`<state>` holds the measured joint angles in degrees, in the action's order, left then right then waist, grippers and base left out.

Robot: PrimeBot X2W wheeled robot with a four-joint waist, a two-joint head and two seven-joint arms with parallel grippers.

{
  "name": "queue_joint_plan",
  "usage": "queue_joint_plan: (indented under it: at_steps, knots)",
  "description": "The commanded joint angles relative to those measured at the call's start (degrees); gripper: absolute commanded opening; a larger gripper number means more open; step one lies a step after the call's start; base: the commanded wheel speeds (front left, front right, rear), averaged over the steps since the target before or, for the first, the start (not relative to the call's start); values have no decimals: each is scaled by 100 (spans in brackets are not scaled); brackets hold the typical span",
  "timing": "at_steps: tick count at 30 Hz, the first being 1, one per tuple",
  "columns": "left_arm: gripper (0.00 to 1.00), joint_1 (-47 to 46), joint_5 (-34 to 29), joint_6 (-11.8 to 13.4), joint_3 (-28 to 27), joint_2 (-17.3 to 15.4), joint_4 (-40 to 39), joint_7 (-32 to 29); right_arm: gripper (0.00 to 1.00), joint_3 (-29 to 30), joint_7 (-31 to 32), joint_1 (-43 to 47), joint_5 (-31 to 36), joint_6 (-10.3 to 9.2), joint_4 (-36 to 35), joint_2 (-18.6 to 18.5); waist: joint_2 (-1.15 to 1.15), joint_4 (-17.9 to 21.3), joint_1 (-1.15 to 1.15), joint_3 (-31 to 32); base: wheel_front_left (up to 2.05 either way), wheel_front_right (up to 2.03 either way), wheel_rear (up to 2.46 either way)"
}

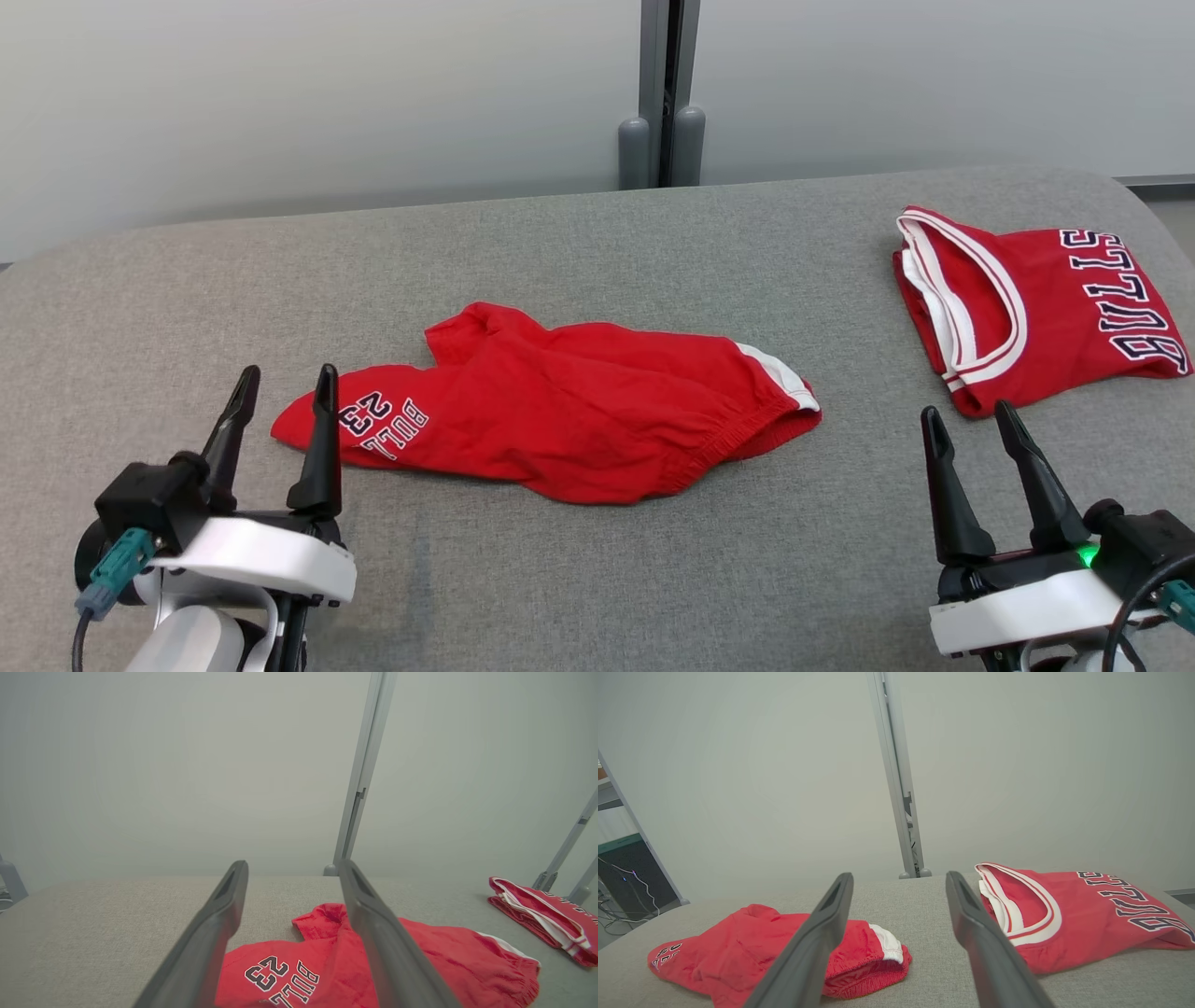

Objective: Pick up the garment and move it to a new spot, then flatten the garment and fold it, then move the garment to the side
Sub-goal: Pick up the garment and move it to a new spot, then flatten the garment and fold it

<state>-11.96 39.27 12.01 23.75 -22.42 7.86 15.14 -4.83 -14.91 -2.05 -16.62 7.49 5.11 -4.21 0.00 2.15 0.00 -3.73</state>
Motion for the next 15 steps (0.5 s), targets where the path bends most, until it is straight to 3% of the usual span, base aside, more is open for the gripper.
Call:
queue_joint_plan:
  at_steps: [1, 6, 11, 15]
  knots:
    - [100, 119, -193, 11, -146, 24, -94, 5, 100, 19, -30, 37, 24, 3, -35, -14, 0, 7, 0, -15, 0, 0, 0]
    - [100, 574, -856, -188, -667, 387, -383, 5, 100, 53, -30, 90, 58, 3, -122, 17, 0, -1, 0, -69, 0, 0, 0]
    - [100, 743, -1212, -539, -1020, 800, -229, 5, 100, -16, -30, 69, 49, 3, -85, 42, 0, -35, 0, -116, 0, 0, 0]
    - [100, 687, -1403, -710, -1186, 954, -133, 5, 100, -129, -30, -18, 9, 3, -27, 4, 0, -49, 0, -126, 0, 0, 0]
